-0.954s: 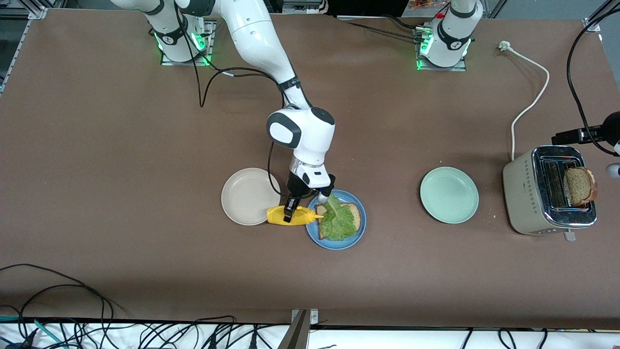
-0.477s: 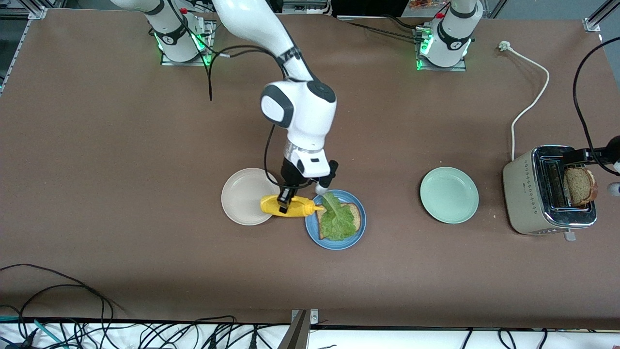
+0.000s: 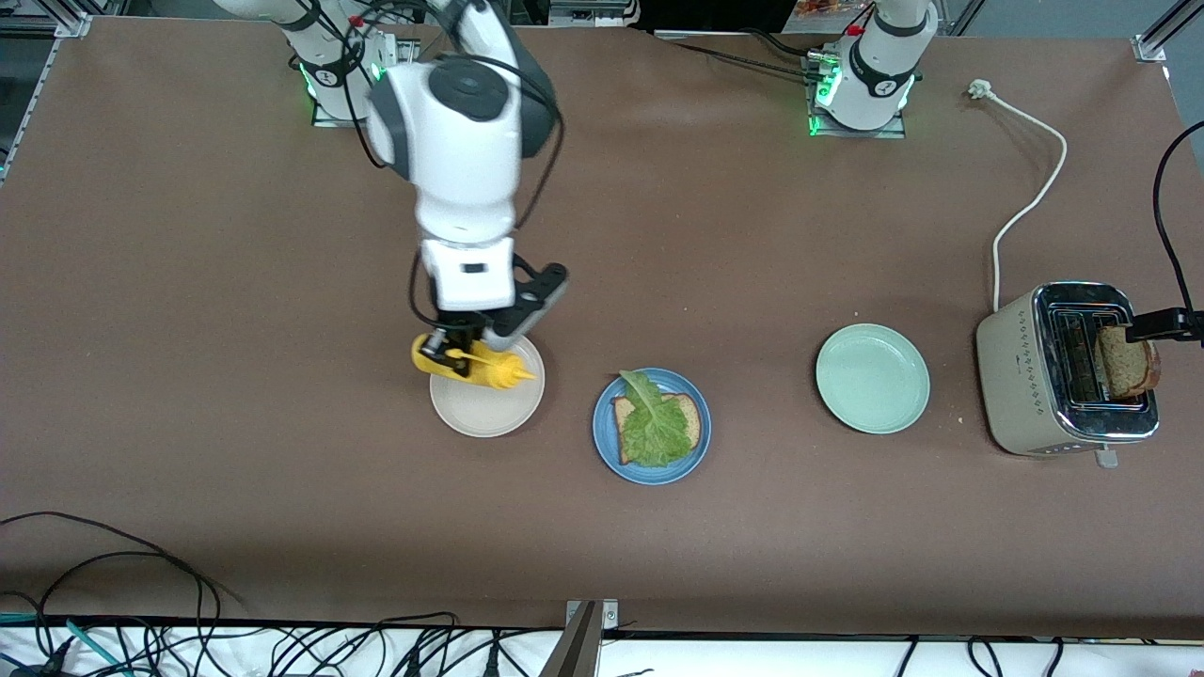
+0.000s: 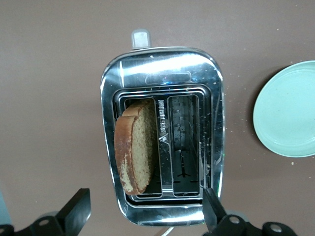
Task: Make sandwich in blue plate with both arms
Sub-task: 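Carry the bottle back while the left gripper reaches the toaster bread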
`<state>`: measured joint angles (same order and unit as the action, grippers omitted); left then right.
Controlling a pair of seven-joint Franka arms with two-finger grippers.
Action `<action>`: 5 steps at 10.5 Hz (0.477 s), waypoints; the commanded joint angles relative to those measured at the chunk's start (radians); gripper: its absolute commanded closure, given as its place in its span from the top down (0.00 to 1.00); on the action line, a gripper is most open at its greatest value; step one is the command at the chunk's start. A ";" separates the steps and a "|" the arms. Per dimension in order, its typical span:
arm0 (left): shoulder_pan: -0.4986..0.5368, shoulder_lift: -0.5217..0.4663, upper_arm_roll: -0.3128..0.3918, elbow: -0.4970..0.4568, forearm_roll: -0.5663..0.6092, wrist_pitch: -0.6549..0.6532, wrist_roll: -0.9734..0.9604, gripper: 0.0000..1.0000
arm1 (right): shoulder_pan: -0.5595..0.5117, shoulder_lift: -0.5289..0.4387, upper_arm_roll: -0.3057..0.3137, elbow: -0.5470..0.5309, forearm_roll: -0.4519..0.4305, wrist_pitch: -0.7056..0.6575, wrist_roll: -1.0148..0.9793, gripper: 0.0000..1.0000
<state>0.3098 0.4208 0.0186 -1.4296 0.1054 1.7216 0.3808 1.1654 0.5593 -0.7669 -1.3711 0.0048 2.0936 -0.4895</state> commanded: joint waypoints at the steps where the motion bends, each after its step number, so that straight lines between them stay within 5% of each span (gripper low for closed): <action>1: 0.011 0.042 -0.009 0.018 0.013 0.009 0.033 1.00 | -0.044 -0.263 0.014 -0.212 0.034 0.003 -0.026 0.00; 5: 0.031 0.067 -0.009 0.018 0.011 0.052 0.069 1.00 | -0.137 -0.314 0.012 -0.237 0.146 0.005 -0.058 0.00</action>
<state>0.3203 0.4708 0.0178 -1.4299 0.1053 1.7667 0.4034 1.0513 0.2798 -0.7721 -1.5760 0.1143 2.0907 -0.5288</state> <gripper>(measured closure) 0.000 0.956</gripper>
